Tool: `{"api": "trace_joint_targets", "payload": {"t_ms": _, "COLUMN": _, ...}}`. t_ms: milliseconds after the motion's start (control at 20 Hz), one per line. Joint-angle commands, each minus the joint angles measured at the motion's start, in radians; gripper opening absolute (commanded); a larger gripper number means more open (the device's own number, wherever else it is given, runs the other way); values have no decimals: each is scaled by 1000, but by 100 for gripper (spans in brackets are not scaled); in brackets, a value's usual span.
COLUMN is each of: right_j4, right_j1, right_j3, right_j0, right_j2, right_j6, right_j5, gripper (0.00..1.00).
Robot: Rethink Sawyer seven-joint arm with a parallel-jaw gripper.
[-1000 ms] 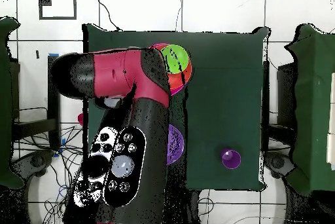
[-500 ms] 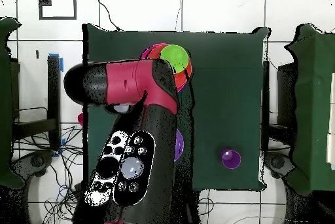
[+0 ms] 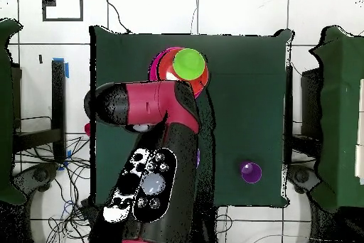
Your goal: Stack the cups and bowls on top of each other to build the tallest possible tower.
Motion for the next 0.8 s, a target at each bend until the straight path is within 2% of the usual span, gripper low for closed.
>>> {"api": "trace_joint_targets", "payload": {"t_ms": 50, "right_j4": 32, "right_j1": 30, "right_j3": 130, "right_j0": -9, "right_j2": 78, "right_j6": 151, "right_j5": -78, "gripper": 100}}
{"api": "trace_joint_targets", "payload": {"t_ms": 800, "right_j4": 86, "right_j1": 71, "right_j3": 229, "right_j0": 7, "right_j2": 82, "right_j6": 224, "right_j5": -278, "gripper": 100}}
